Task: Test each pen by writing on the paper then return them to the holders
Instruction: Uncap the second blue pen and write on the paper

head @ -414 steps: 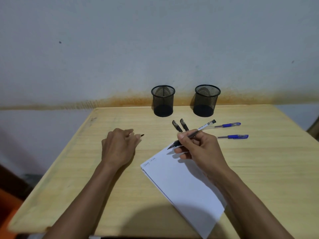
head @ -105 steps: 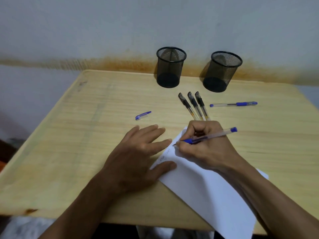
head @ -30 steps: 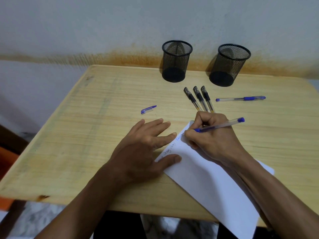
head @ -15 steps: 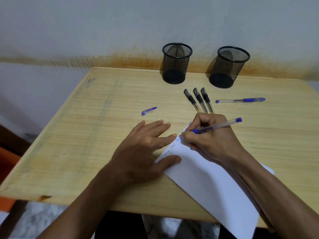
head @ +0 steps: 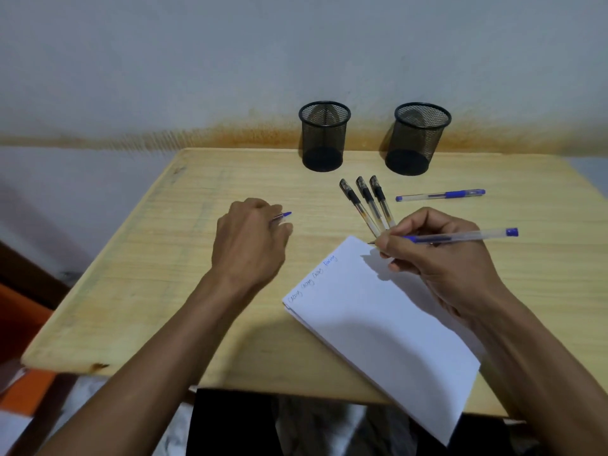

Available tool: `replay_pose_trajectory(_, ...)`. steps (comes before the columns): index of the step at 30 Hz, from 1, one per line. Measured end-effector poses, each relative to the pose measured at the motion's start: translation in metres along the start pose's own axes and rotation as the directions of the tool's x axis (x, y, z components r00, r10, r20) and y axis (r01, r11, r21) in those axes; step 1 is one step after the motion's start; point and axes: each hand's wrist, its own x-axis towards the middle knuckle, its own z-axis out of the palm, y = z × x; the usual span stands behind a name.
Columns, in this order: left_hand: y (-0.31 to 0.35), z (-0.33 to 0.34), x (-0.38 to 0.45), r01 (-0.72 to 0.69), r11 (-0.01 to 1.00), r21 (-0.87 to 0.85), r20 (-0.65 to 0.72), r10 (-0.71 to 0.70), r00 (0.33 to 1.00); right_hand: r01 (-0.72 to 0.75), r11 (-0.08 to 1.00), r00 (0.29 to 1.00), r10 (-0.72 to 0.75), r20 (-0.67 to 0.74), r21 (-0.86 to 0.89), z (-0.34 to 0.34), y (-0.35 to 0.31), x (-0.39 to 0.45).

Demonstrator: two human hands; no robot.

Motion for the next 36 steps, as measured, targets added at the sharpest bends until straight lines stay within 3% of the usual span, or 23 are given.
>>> replay_pose_trajectory(3,-0.004,0.008,0.013,0.031,0.998,0.059,0.033,-0.033,0.999,-0.026,1.0,1.0,0.026,-0.015,-0.013,-0.005,0.002,-0.005)
replay_pose_trajectory(9,-0.003,0.01,0.011,-0.05,0.995,0.089,0.021,0.048,0.999,-0.013,0.998,0.999,0.011,-0.032,-0.06,-0.01,0.003,-0.015)
replay_pose_trajectory(16,0.048,-0.022,-0.012,-0.042,0.947,-0.318,-0.055,0.026,0.998,0.116,0.993,0.99,-0.118,-0.074,-0.027,-0.017,-0.018,-0.02)
replay_pose_trajectory(19,0.065,-0.027,-0.021,-0.13,0.884,-0.449,-0.031,0.129,0.991,0.186,0.982,0.981,-0.186,-0.054,-0.011,-0.017,-0.03,-0.021)
replay_pose_trajectory(22,0.074,-0.026,-0.027,-0.192,0.809,-0.556,-0.038,0.206,0.978,0.274,0.954,0.957,-0.283,-0.068,-0.122,-0.015,-0.038,-0.025)
replay_pose_trajectory(25,0.079,-0.024,-0.033,-0.246,0.775,-0.582,-0.061,0.26,0.964,0.307,0.926,0.943,-0.327,-0.06,-0.22,-0.018,-0.038,-0.028)
replay_pose_trajectory(36,0.075,-0.026,-0.035,-0.292,0.783,-0.549,-0.073,0.304,0.95,0.294,0.927,0.947,-0.316,-0.06,-0.233,-0.015,-0.03,-0.031)
